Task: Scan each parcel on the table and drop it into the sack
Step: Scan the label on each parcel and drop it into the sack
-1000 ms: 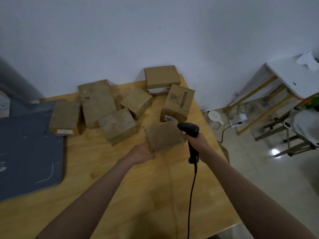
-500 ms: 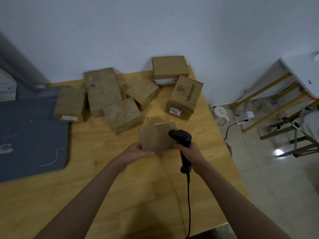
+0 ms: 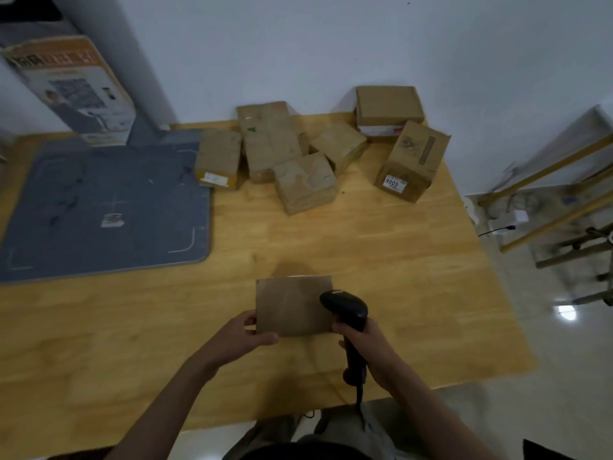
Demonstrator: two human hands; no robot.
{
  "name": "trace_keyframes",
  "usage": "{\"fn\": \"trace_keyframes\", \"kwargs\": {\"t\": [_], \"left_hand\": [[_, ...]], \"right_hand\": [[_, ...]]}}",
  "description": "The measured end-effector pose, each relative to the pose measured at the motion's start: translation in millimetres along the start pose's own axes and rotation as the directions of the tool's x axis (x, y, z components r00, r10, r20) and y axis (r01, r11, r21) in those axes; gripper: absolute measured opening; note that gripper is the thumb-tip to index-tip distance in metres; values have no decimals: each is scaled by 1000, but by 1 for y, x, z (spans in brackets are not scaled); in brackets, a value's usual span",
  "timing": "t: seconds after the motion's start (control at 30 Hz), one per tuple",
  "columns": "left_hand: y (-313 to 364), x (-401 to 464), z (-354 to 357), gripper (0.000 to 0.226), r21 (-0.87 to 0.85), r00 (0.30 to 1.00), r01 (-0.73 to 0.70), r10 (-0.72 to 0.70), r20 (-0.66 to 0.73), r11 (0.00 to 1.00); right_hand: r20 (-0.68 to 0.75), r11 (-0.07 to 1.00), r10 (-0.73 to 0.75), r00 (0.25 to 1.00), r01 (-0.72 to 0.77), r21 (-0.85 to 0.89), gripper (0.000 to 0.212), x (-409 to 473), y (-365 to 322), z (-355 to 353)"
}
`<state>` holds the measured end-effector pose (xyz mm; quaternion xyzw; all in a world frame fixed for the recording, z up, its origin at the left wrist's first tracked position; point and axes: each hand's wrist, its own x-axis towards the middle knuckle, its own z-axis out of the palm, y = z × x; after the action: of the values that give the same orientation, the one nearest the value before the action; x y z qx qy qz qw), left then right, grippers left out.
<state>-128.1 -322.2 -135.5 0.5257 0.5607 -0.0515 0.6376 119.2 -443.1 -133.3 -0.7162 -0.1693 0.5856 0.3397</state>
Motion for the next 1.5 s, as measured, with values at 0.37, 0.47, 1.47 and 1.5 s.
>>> {"fn": "trace_keyframes", "kwargs": {"t": [0.37, 0.47, 1.47, 1.5], "left_hand": [[-8, 20, -27, 100, -3, 994, 38, -39, -100, 999], [9, 32, -29, 91, -59, 996, 35, -40, -86, 998], [10, 19, -13, 89, 595, 830, -289, 506, -236, 750], [12, 21, -12, 87, 649, 815, -296, 540, -211, 700]], "right_hand": [[-107, 999, -51, 993, 51, 2, 15, 22, -31, 20], [-127, 999, -19, 992, 22, 28, 14, 41, -45, 25], [-137, 985, -40, 990, 61, 160, 17, 12, -32, 35], [-128, 989, -54, 990, 70, 128, 18, 10, -33, 34]]}}
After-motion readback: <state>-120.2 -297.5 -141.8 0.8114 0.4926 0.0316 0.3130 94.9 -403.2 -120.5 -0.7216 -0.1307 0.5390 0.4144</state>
